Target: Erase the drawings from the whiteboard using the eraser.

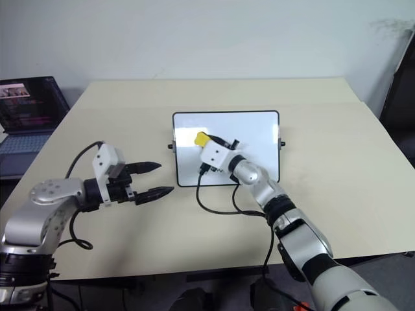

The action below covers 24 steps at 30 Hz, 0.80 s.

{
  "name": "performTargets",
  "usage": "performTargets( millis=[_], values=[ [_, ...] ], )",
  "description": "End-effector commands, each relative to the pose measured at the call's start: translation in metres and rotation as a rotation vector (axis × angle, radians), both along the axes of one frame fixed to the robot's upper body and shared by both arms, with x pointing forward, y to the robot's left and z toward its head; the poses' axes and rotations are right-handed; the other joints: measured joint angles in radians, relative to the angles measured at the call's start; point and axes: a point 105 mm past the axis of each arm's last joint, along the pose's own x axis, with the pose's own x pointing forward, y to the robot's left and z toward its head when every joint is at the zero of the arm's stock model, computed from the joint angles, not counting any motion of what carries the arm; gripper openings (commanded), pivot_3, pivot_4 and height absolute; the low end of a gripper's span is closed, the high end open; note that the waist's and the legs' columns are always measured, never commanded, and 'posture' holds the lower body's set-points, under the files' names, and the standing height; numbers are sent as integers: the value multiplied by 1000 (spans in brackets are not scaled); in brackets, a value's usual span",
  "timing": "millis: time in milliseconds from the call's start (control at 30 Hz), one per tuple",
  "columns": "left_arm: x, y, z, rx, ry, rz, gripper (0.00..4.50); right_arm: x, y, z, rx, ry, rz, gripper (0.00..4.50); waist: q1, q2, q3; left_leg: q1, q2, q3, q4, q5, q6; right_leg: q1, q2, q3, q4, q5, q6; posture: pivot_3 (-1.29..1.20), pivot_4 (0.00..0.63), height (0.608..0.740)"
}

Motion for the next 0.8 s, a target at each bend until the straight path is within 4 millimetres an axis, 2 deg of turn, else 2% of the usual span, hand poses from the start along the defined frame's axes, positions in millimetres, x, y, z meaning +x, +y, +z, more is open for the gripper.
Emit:
performTargets(
  millis=[33, 100, 233, 333, 400, 533, 667, 800],
  values=[
    [0, 1, 17, 5, -64, -4, 4500, 0, -18, -36, -82, 93, -36, 1371, 0, 0, 0, 1, 0, 0, 0, 0, 0, 1, 0, 0, 0, 0, 0, 0, 150, 740],
    [0, 0, 17, 4, -64, -5, 4500, 0, -17, -25, -51, 46, -24, 1371, 1, 0, 0, 4, 0, -1, 0, 0, 0, 5, 0, -1, -1, 0, 0, 0, 150, 740],
    [0, 1, 17, 4, -61, -6, 4500, 1, -23, 34, 119, -137, -15, 1371, 4, 1, 2, 10, 0, -2, -1, 0, 1, 11, 1, -1, -2, 0, 0, 0, 150, 740],
    [0, 1, 17, 5, -59, -8, 4500, 5, -40, 50, 157, -193, -55, 1371, 8, 1, 3, 8, 0, -2, -1, 0, 0, 10, 1, -1, -3, 0, 0, 0, 150, 740],
    [0, 0, 17, 4, -58, -9, 4500, 10, -58, 47, 147, -187, -110, 1371, 7, 1, 3, 6, 0, -2, -1, 0, 0, 9, 1, -1, -4, 0, 0, 0, 150, 740],
    [-1, 0, 16, 4, -56, -12, 4500, 13, -75, 31, 112, -148, -159, 1371, 5, 0, 2, -6, 0, 0, -1, 2, -3, -5, 0, 0, -4, 0, 0, 0, 150, 740],
    [0, -1, 17, 3, -55, -15, 4500, 9, -74, 8, 81, -91, -157, 1371, 1, 0, 2, -6, 1, 1, -1, 2, -3, -5, 0, 1, -4, 0, 0, 0, 150, 740],
    [0, -1, 17, 3, -55, -17, 4500, -4, -57, -16, 57, -39, -100, 1371, 1, -1, 1, -4, 1, 1, -1, 0, 0, -3, 0, 1, -3, 0, 0, 0, 150, 740]
  ],
)
